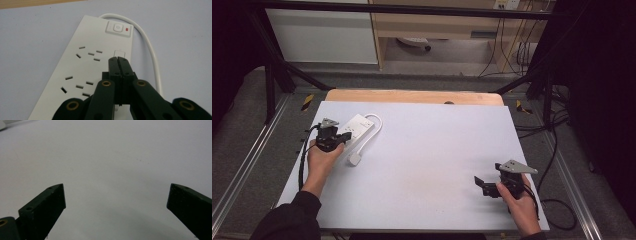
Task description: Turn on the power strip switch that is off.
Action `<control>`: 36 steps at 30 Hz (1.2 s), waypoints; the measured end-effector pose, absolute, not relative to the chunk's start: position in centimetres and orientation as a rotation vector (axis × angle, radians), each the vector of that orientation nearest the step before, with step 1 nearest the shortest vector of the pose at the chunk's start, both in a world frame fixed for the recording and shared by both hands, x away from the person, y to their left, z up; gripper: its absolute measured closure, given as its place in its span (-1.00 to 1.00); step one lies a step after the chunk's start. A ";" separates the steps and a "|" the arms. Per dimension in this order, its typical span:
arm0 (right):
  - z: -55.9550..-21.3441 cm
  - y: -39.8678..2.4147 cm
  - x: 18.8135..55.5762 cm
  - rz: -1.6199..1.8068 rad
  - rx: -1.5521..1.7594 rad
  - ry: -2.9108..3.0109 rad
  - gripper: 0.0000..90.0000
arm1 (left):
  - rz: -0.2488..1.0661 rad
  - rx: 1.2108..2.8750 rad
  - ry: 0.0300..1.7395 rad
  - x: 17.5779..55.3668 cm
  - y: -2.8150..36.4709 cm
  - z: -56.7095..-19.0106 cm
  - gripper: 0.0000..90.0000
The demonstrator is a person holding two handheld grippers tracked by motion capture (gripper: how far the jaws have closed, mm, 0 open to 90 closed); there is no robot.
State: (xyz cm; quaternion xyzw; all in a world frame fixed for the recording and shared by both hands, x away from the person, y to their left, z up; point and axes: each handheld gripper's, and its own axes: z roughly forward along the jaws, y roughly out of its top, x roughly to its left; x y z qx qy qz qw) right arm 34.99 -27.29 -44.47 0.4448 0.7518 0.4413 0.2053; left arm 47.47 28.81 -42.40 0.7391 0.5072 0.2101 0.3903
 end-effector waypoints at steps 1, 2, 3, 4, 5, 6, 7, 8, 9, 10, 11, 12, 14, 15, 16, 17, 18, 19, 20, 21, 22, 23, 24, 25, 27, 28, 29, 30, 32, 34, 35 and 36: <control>-44.5 -27.3 35.0 1.230 1.242 2.096 -0.94 | 0.534 1.874 1.289 47.5 28.8 -42.4 1.00; -44.5 -27.3 35.0 1.229 1.240 2.096 -0.94 | 0.529 1.869 1.289 47.5 28.8 -42.4 1.00; -44.5 -27.3 35.0 1.230 1.240 2.096 -0.94 | 0.527 1.865 1.289 47.5 28.8 -42.4 1.00; -44.5 -27.3 35.0 1.230 1.240 2.096 -0.94 | 0.531 1.861 1.289 47.5 28.9 -42.3 0.99; -44.5 -27.3 35.0 1.230 1.242 2.096 -0.95 | 0.532 1.858 1.287 47.4 28.9 -42.3 0.93; -44.5 -27.3 35.0 1.230 1.243 2.097 -0.94 | 0.527 1.849 1.287 47.4 28.9 -42.2 0.91; -44.5 -27.3 35.0 1.230 1.243 2.097 -0.95 | 0.513 1.833 1.290 47.4 28.9 -42.1 0.88; -44.5 -27.3 35.0 1.231 1.245 2.097 -0.95 | 0.507 1.821 1.291 47.4 28.9 -42.1 0.86; -44.5 -27.3 35.0 1.230 1.244 2.098 -0.94 | 0.508 1.820 1.286 47.4 28.9 -42.0 0.82; -44.5 -27.3 35.0 1.231 1.243 2.098 -0.95 | 0.520 1.823 1.280 47.3 28.8 -42.0 0.77; -44.5 -27.2 35.0 1.230 1.242 2.098 -0.94 | 0.523 1.822 1.274 47.3 28.7 -41.9 0.72; -44.5 -27.2 35.0 1.230 1.244 2.099 -0.94 | 0.525 1.817 1.270 47.3 28.7 -41.9 0.66; -44.5 -27.2 35.0 1.231 1.244 2.098 -0.94 | 0.533 1.818 1.260 47.3 28.7 -41.9 0.55; -44.5 -27.2 35.0 1.231 1.244 2.098 -0.94 | 0.532 1.810 1.258 47.4 28.7 -41.9 0.52; -44.5 -27.2 35.0 1.230 1.243 2.099 -0.94 | 0.531 1.804 1.258 47.4 28.6 -41.8 0.46; -44.5 -27.2 35.0 1.231 1.243 2.099 -0.94 | 0.525 1.797 1.261 47.4 28.6 -41.8 0.39; -44.5 -27.2 35.0 1.231 1.243 2.098 -0.94 | 0.516 1.787 1.265 47.4 28.6 -41.8 0.32; -44.5 -27.2 35.0 1.232 1.245 2.098 -0.94 | 0.512 1.783 1.265 47.4 28.6 -41.7 0.25; -44.5 -27.2 35.0 1.232 1.244 2.098 -0.94 | 0.518 1.778 1.266 47.4 28.6 -41.7 0.19; -44.5 -27.2 35.0 1.231 1.243 2.100 -0.94 | 0.517 1.769 1.264 47.4 28.5 -41.6 0.11; -44.5 -27.2 35.0 1.232 1.243 2.099 -0.94 | 0.513 1.758 1.257 47.4 28.5 -41.6 -0.01; -44.5 -27.2 35.0 1.232 1.242 2.098 -0.94 | 0.511 1.747 1.252 47.4 28.4 -41.5 -0.11; -44.5 -27.2 35.0 1.231 1.242 2.098 -0.94 | 0.508 1.740 1.245 47.4 28.4 -41.5 -0.16; -44.5 -27.2 35.0 1.230 1.243 2.099 -0.94 | 0.508 1.737 1.237 47.4 28.4 -41.5 -0.20; -44.5 -27.2 35.0 1.227 1.241 2.101 -0.95 | 0.512 1.735 1.232 47.4 28.3 -41.4 -0.31; -44.5 -27.2 35.0 1.228 1.242 2.102 -0.94 | 0.506 1.730 1.232 47.4 28.3 -41.4 -0.36; -44.5 -27.2 35.0 1.228 1.241 2.102 -0.95 | 0.503 1.721 1.236 47.4 28.3 -41.4 -0.41; -44.5 -27.2 35.0 1.228 1.239 2.102 -0.95 | 0.501 1.718 1.241 47.4 28.3 -41.3 -0.49; -44.5 -27.2 35.0 1.228 1.243 2.102 -0.94 | 0.486 1.709 1.241 47.4 28.3 -41.3 -0.61; -44.5 -27.2 35.0 1.227 1.243 2.101 -0.94 | 0.477 1.695 1.244 47.4 28.3 -41.3 -0.71; -44.5 -27.2 35.0 1.226 1.242 2.101 -0.94 | 0.473 1.689 1.246 47.4 28.3 -41.3 -0.77; -44.5 -27.2 35.0 1.219 1.239 2.103 -0.94 | 0.472 1.685 1.248 47.4 28.2 -41.2 -0.81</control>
